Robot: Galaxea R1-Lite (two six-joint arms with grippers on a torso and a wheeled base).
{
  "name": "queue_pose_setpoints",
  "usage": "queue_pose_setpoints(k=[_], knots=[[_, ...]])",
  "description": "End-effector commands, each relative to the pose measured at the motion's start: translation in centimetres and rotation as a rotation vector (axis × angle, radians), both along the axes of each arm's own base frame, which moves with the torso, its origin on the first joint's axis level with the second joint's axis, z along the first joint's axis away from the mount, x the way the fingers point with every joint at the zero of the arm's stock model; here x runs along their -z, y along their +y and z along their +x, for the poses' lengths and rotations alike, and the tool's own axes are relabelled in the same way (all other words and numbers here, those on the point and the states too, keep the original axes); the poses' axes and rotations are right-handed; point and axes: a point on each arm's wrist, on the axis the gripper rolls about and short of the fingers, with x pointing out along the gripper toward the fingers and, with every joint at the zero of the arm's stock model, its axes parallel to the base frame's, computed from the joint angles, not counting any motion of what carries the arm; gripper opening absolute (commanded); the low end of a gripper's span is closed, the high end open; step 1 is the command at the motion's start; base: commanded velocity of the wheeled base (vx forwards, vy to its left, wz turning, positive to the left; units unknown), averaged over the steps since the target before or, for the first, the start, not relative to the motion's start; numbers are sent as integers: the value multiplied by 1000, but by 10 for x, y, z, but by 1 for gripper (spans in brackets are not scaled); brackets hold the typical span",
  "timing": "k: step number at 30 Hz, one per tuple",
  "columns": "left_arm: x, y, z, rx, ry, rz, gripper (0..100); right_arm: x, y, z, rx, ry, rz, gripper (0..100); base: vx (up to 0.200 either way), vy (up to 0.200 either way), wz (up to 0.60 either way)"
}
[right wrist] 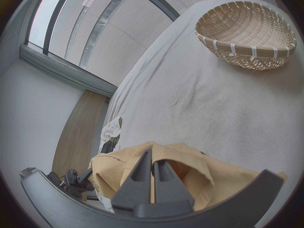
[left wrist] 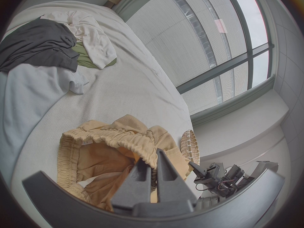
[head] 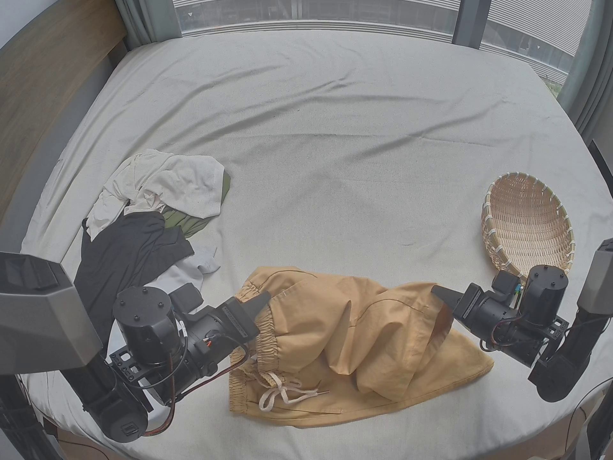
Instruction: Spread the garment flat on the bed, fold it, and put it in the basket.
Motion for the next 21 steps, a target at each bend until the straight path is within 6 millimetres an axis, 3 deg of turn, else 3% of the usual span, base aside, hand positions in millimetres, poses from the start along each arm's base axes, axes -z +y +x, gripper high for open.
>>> queue_pose_setpoints(k=[1, 2, 15, 21], knots=[[3, 0, 0, -1, 7, 5, 0, 6, 0, -3, -35, 31, -5, 0, 0, 0, 0], [3, 0, 0, -1, 7, 5, 0, 7, 0, -4, -49, 39, -5, 100, 0, 0, 0], [2, 0, 0, -1, 6, 5, 0, 34, 13, -6, -109, 136, -41, 100, 0, 0, 0], [1, 0, 0, -1, 2, 2, 0, 33, 26, -4, -145, 114, -35, 100, 0, 0, 0]])
